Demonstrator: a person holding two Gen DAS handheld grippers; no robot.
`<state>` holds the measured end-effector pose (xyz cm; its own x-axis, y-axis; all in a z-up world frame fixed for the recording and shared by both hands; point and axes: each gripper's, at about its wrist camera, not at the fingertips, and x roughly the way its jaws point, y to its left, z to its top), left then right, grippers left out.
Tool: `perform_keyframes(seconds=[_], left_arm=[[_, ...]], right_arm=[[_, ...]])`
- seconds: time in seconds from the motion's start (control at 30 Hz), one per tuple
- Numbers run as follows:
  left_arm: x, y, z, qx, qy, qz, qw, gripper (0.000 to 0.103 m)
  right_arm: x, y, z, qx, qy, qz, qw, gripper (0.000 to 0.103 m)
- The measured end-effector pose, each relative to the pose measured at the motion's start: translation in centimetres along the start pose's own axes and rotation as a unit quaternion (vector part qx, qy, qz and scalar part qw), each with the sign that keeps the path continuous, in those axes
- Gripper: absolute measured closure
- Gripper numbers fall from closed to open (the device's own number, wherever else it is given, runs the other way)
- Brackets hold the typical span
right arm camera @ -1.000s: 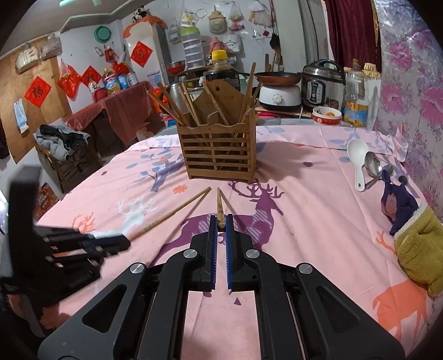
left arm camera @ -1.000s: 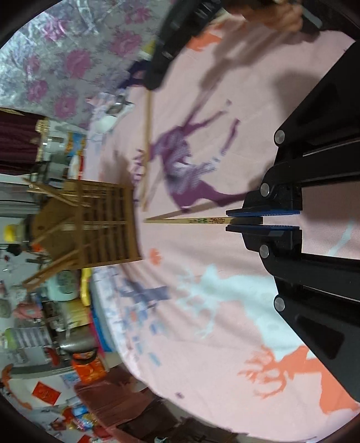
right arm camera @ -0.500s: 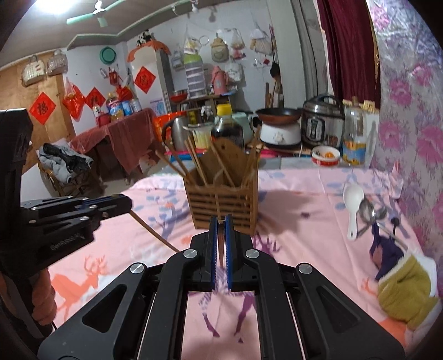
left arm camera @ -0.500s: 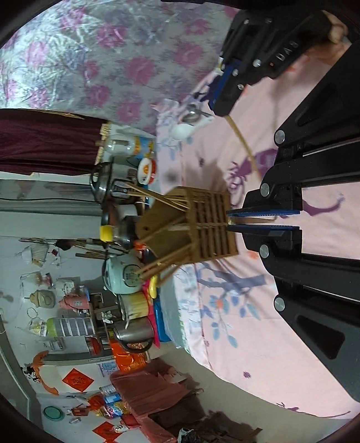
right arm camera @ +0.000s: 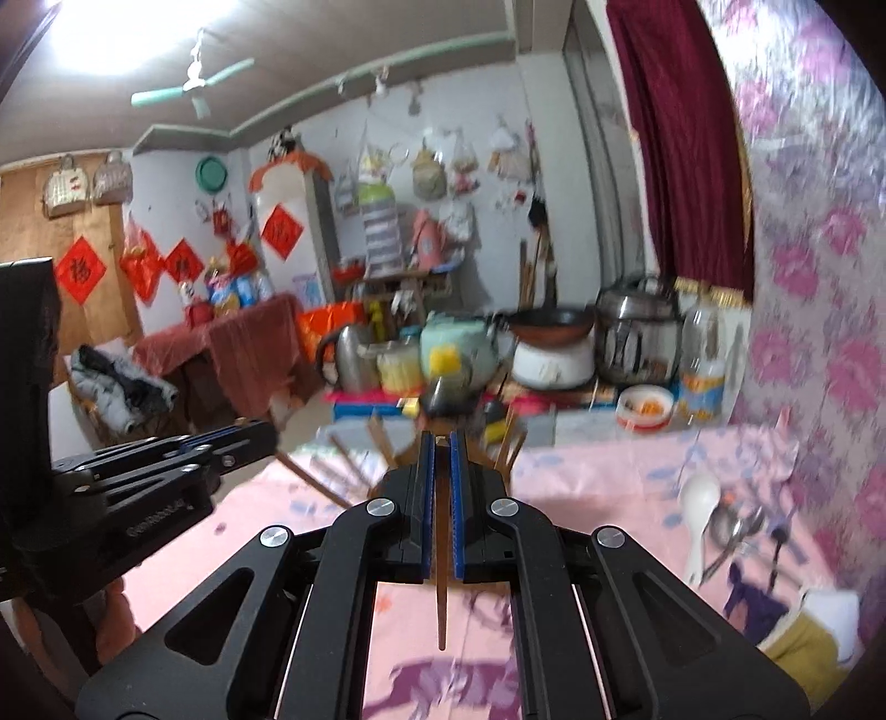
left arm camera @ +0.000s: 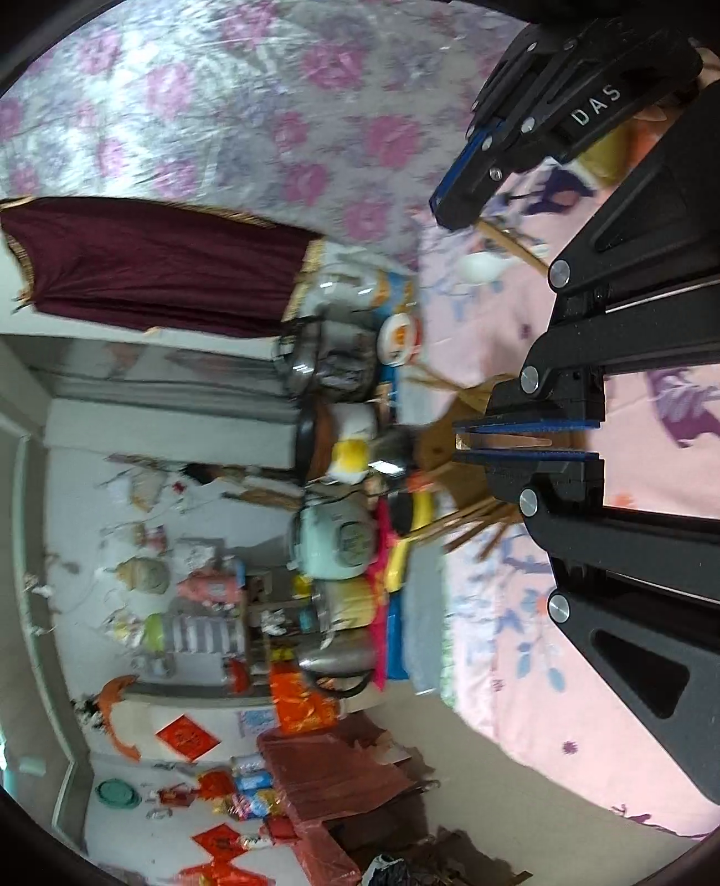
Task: Organize utensils
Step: 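Lift both chopsticks over the wooden holder and lower them into it, then open both grippers to release the chopsticks into the holder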
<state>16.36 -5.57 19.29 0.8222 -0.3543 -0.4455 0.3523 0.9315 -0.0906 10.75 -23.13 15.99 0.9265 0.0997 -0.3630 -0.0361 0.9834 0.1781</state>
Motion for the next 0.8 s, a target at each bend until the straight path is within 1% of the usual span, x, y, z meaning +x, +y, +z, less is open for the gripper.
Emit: perform_keyframes(seconds=[0.03,0.13,0.27,0.37,0.47,0.6,0.67,0.8], left_arm=[[-0.3,0.1,0.7,-0.003,-0.019,0.010,0.9998,0.098],[-0.6,0.4,1.9,-0.005,-0.051,0.033,0.9981,0.098],[0.4,0.9,2.9,-0.012,-0.061,0.040,0.9972,0.097],[1.6,1.4,3.2,-0.021,-0.056,0.036,0.9976,0.098],[3.5,2.0,3.2,-0.026,-0.044,0.035,0.9981,0.098],[5.4,2.5,3.0,-0.023,-0.023,0.036,0.9988,0.098],[6.2,2.7,2.8,-0.022,-0.011,0.031,0.9992,0.098],[7.8,2.8,2.5,-0.016,0.006,0.037,0.9992,0.098]], right_arm=[[-0.2,0.0,0.6,0.003,-0.020,-0.006,1.000,0.097],[0.1,0.0,1.9,0.018,-0.065,-0.008,0.998,0.097],[1.5,-0.2,2.3,0.024,-0.098,-0.019,0.995,0.097],[3.1,-0.2,2.2,0.016,-0.110,-0.031,0.993,0.097],[4.4,-0.4,2.1,0.014,-0.119,-0.033,0.992,0.097],[6.0,-0.9,2.4,0.022,-0.115,-0.020,0.993,0.097],[6.9,-1.0,2.5,0.020,-0.118,-0.020,0.993,0.097],[8.6,-0.7,1.9,0.007,-0.111,-0.024,0.994,0.097]])
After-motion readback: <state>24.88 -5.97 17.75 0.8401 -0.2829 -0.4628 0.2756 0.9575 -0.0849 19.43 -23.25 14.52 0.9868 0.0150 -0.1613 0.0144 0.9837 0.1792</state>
